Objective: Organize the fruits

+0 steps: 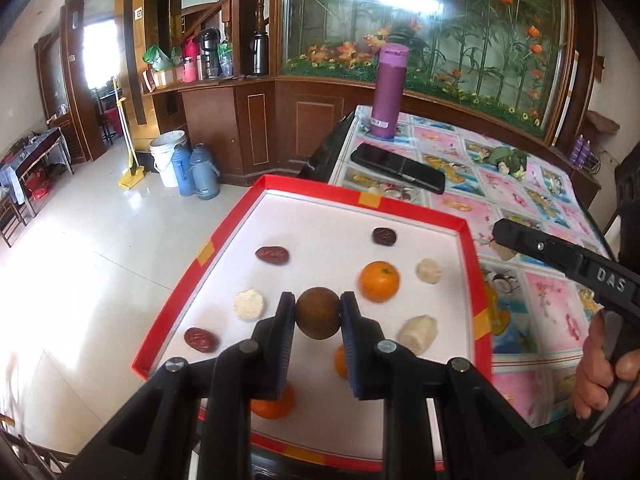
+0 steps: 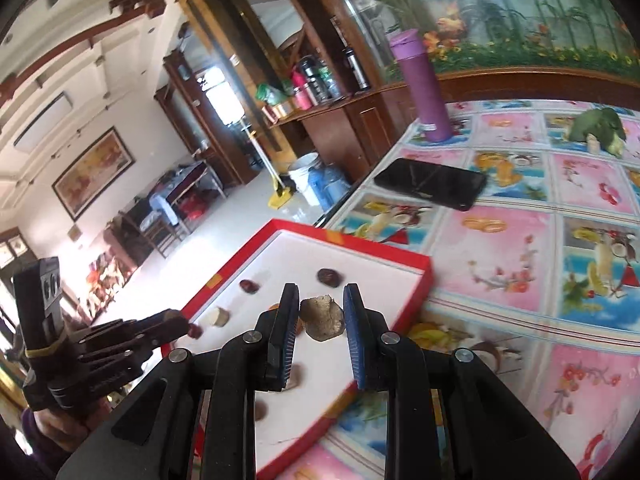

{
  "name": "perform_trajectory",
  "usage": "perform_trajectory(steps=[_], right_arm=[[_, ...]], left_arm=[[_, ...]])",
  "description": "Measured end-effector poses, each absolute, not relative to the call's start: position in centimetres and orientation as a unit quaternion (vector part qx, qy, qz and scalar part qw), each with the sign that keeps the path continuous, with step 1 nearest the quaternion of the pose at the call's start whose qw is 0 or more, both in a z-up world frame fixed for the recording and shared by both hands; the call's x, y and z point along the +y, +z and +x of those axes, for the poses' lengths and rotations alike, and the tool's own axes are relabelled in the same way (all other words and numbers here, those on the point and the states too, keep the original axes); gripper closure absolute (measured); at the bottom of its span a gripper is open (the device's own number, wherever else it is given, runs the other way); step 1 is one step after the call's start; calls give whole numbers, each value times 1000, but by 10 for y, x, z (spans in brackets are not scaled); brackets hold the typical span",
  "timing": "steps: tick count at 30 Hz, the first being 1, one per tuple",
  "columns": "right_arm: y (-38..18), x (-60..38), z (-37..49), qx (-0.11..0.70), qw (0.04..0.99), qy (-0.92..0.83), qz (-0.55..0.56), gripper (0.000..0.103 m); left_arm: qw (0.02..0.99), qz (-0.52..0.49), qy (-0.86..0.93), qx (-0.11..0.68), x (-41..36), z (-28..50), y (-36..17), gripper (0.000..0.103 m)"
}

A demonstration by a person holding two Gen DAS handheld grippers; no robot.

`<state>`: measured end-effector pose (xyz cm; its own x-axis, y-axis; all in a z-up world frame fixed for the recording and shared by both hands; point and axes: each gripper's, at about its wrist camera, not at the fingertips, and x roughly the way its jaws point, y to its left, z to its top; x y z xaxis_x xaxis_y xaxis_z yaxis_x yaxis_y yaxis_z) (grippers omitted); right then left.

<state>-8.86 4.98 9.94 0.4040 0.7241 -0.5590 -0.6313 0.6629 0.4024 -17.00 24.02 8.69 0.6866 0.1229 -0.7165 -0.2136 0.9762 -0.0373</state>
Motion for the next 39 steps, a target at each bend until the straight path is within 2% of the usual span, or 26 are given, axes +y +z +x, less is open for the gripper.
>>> perform_trajectory(steps=[7, 28, 29, 30, 32, 35, 39], right_arm=[[71, 97, -96, 417, 820, 393, 3, 81], [46, 111, -93, 437, 823, 360, -42, 80], [46, 111, -93, 438, 823, 360, -41, 78], [45, 109, -94, 440, 823, 359, -39, 70], [48, 105, -95, 434, 825, 359, -31, 68], [55, 96, -99, 421, 830, 365, -19, 68], [68, 81, -112, 389, 846, 364, -5, 68]], left_arm=[[906, -62, 88, 410, 252, -152, 70, 78], [881, -31, 109, 460, 251, -137, 42, 78], [881, -28, 112, 459, 250, -138, 41, 75], [881, -26, 116, 458, 250, -138, 42, 72], [882, -21, 129, 453, 249, -142, 44, 50], [890, -2, 156, 429, 246, -152, 52, 33], [900, 9, 187, 394, 242, -168, 67, 23]])
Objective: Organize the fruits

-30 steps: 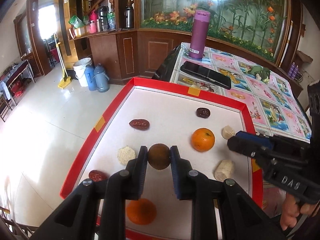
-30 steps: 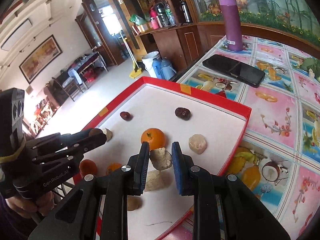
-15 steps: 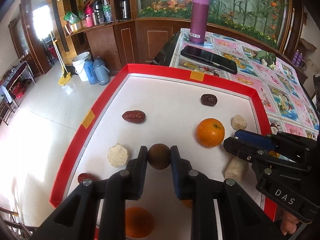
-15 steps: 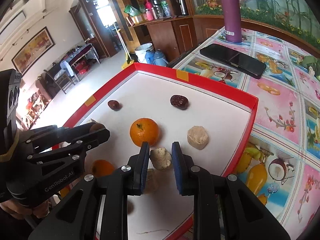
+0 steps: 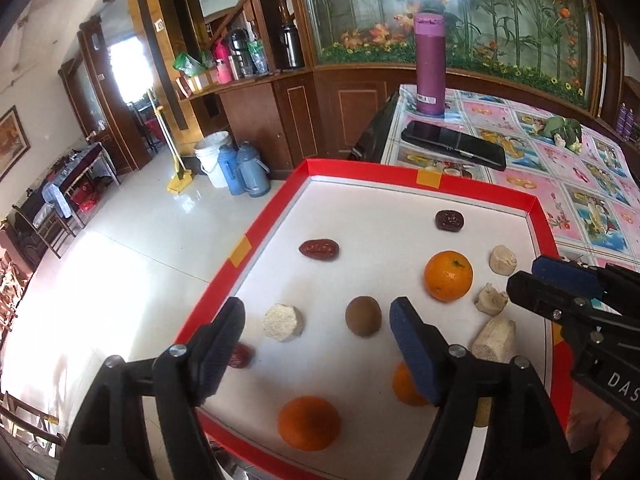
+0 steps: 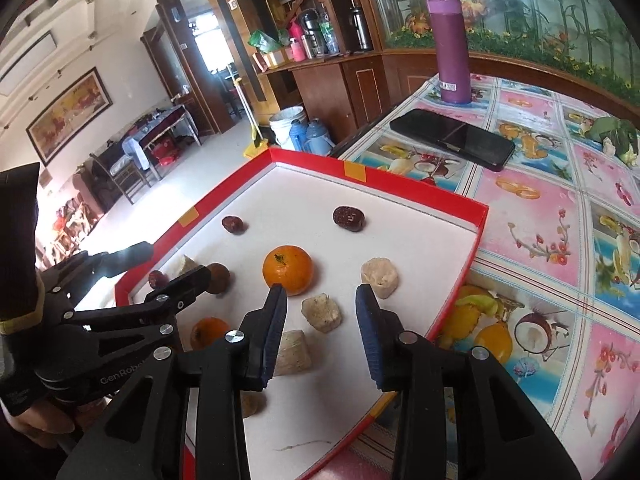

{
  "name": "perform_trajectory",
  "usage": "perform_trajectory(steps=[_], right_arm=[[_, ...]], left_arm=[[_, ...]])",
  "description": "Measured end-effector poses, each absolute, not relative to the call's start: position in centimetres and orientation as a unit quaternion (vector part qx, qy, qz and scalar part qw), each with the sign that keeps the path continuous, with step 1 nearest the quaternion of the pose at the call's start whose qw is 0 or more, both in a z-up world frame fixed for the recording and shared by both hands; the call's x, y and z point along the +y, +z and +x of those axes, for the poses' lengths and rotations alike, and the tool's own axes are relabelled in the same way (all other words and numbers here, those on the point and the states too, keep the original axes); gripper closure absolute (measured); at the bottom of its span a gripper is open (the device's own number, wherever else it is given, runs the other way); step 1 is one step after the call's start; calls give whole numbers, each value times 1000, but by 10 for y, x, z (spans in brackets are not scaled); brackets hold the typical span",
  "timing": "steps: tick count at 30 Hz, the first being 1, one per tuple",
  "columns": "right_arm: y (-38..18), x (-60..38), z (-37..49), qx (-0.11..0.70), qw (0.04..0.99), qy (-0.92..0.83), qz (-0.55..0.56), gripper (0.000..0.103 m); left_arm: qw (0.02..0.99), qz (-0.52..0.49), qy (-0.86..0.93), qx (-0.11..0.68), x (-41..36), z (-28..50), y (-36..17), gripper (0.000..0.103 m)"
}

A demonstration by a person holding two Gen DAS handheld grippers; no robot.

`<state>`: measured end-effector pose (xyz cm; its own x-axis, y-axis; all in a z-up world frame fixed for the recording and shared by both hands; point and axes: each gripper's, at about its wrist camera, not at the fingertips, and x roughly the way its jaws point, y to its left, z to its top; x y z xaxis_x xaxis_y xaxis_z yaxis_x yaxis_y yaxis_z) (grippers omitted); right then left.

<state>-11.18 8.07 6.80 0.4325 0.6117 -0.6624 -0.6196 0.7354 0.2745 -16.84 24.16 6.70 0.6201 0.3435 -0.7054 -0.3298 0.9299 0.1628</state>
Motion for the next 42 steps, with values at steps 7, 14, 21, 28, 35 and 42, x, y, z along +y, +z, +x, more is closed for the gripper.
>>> perform_trajectory(steps=[7, 14, 21, 28, 35, 42], right_arm=[[93, 51, -137, 329, 880, 343, 14, 64], [114, 21, -166, 267, 911, 314, 22, 32], [126, 5, -187, 244, 921, 301, 39, 18], [137, -9, -207, 203, 933, 289, 61, 0], [141, -12, -228, 154, 944, 286, 59, 0], [129, -2, -226, 186, 939, 285, 48, 0]], left_arm=[[915, 33, 238, 323, 221, -203, 99, 3], [924, 34, 258, 281, 202, -234, 121, 0], [930, 20, 256, 262, 193, -258, 135, 0], [933, 18, 261, 248, 192, -278, 146, 0], [931, 21, 268, 248, 194, -288, 144, 0], [929, 19, 266, 255, 197, -288, 138, 0]])
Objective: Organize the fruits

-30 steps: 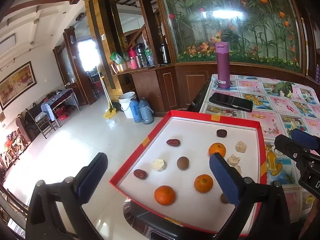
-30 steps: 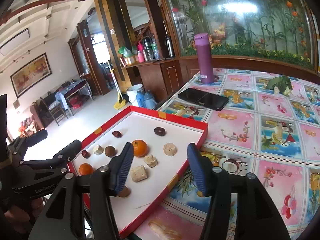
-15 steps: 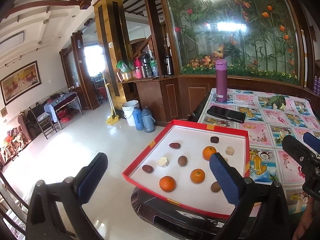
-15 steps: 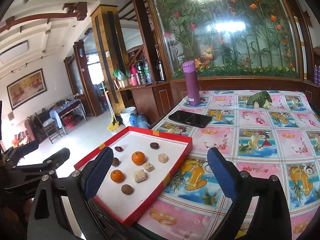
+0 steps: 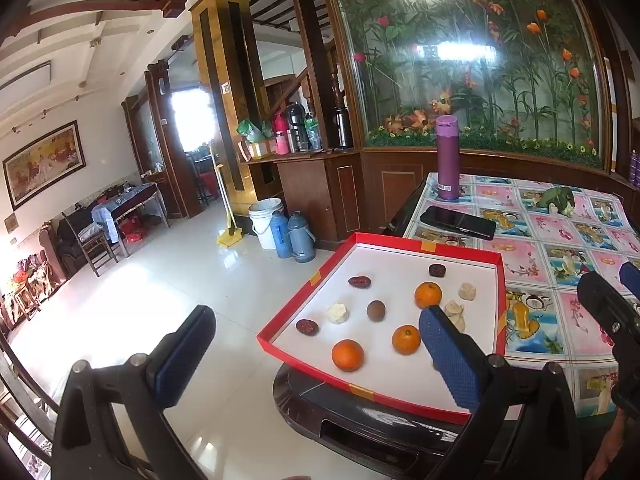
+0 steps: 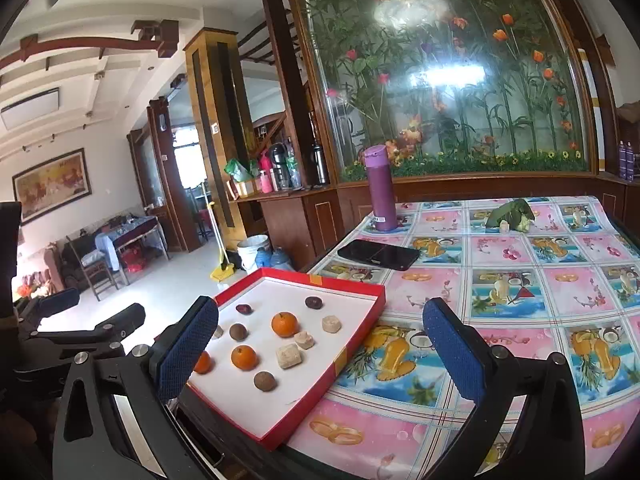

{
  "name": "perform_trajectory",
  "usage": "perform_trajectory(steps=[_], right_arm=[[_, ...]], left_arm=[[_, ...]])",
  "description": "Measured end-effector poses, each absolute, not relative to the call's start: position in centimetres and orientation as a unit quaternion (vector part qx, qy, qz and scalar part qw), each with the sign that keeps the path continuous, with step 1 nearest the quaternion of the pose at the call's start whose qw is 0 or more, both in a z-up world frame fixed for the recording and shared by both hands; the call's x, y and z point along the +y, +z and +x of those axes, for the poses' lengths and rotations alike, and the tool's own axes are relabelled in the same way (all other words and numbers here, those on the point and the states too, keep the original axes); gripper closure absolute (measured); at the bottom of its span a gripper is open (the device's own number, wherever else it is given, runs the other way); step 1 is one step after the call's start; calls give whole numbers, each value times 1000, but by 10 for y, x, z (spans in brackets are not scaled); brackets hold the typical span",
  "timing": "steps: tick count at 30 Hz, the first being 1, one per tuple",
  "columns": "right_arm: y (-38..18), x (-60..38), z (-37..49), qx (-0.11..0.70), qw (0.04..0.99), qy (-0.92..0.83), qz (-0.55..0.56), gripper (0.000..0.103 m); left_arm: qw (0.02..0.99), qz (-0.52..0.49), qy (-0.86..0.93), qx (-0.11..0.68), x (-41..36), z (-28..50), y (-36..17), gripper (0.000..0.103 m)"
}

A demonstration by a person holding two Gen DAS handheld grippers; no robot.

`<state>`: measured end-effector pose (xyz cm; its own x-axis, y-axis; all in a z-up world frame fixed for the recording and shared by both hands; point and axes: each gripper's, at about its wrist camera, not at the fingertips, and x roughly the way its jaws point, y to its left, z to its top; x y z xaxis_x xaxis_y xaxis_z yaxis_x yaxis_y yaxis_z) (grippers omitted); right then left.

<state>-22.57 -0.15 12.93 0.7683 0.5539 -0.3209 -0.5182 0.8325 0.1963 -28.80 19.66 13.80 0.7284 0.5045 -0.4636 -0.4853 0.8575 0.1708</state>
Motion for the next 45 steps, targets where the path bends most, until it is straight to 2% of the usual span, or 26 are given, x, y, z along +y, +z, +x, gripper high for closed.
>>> perform_trajectory(steps=[45], right_arm=[[98, 68, -186, 259, 924, 282, 17, 0]], left_arm=[[918, -7, 259, 301, 264, -245, 92, 0]])
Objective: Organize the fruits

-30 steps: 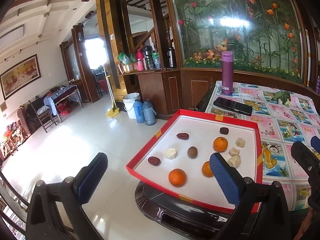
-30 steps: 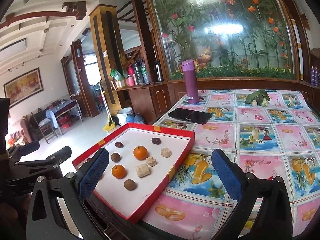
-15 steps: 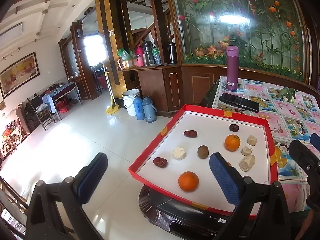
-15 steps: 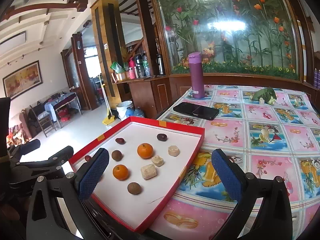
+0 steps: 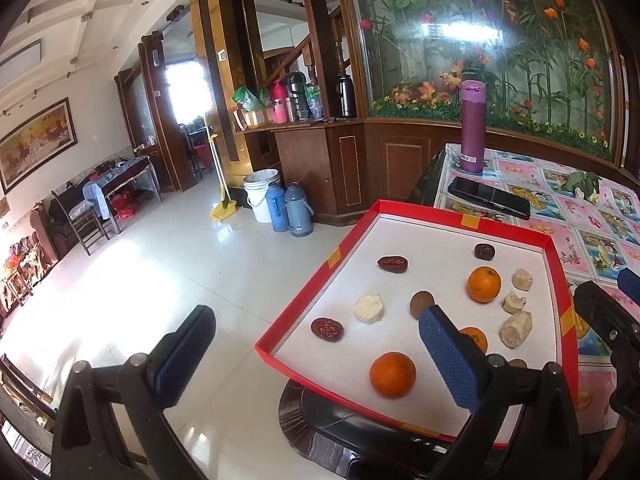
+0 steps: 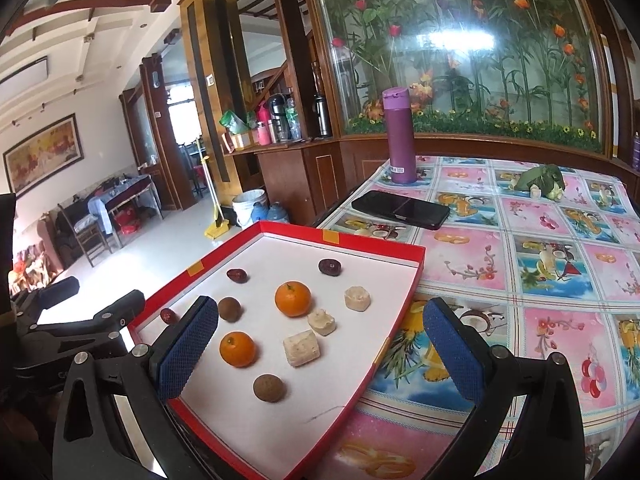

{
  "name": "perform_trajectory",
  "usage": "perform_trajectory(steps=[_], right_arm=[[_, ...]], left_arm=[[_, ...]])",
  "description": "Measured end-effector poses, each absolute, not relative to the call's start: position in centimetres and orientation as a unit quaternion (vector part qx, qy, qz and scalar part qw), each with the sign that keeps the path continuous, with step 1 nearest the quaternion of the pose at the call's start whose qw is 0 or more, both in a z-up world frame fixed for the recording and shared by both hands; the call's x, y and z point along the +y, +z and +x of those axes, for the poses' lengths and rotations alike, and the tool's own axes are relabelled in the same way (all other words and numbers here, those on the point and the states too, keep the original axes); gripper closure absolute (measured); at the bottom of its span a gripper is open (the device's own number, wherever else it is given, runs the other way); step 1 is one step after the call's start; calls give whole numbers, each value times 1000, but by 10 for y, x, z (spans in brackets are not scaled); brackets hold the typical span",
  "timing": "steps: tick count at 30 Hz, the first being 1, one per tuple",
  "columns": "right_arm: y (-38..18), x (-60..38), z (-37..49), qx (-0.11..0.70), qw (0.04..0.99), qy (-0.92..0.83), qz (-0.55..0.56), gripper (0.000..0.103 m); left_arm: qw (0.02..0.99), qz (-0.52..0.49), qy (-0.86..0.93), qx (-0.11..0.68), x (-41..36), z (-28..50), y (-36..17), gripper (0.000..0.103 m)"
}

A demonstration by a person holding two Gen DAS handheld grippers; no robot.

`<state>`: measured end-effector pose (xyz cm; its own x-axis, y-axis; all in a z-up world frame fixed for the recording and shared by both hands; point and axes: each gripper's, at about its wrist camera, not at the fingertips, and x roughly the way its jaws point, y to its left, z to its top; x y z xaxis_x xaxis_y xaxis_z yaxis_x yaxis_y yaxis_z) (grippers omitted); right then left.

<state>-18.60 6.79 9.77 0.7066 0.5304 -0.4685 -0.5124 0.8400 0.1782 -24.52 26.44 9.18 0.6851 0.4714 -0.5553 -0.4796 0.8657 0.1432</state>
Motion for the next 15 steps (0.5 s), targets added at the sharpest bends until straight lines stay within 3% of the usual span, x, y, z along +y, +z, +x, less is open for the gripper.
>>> perform_trajectory(steps=[15], right_arm=[[93, 80, -181, 259, 922, 287, 7, 0]], left_arm=[[913, -13, 265, 310, 274, -237, 88, 0]])
